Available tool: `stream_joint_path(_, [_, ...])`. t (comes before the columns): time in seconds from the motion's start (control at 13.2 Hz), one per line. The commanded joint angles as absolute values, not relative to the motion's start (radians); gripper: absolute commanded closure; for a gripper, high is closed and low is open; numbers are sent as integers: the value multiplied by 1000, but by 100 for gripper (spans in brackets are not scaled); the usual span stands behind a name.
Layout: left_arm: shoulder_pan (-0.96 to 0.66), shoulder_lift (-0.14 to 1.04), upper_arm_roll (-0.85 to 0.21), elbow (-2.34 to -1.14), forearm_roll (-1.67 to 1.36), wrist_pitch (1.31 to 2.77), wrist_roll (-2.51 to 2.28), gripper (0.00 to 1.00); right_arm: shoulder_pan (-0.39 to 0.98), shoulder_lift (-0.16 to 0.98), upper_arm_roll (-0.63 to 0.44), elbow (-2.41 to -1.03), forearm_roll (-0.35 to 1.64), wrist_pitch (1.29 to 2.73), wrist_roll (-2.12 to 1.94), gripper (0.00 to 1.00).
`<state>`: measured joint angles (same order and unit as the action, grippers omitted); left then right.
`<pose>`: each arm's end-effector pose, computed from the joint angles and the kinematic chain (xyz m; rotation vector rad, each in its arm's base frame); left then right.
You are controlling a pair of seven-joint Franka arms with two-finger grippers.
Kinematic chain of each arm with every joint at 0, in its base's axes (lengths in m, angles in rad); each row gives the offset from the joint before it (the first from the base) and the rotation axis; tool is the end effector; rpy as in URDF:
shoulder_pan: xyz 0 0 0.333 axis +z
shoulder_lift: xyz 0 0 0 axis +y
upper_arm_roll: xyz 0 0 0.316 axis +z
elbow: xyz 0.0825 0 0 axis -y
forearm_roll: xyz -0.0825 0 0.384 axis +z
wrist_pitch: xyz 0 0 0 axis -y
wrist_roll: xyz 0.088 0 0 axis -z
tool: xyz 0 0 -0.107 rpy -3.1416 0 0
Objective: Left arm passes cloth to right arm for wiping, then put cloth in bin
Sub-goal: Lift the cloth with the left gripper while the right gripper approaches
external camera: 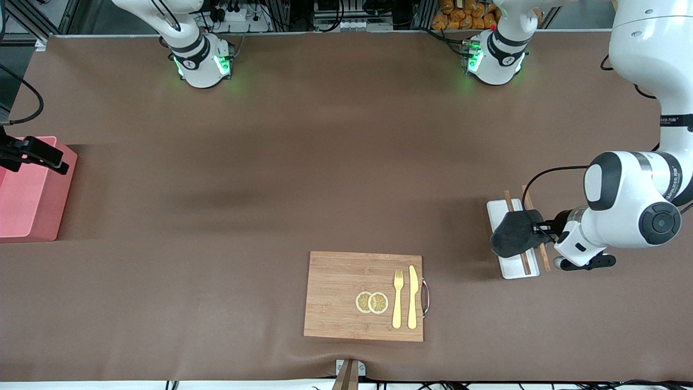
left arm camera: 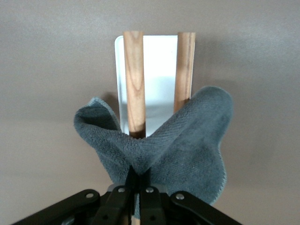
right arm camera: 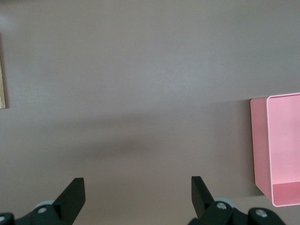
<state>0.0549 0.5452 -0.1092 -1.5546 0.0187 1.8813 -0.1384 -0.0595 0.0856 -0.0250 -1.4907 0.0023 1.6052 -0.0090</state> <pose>0.6698 -0.0254 0.3160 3.1002 0.1335 -0.3399 0.5827 -0.0485 0.6168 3.1378 -0.1184 0.0454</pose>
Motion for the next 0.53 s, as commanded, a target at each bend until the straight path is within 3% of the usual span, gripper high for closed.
stream_joint_path(0.0, [49, 503, -133, -1548, 28, 1858, -156, 100, -77, 86, -12, -1493, 17, 1595, -5, 0])
stream_joint_path(0.46, [54, 414, -291, -1537, -56, 1792, -420, 100, -43, 91, -6, -1489, 18, 1540, 165, 0])
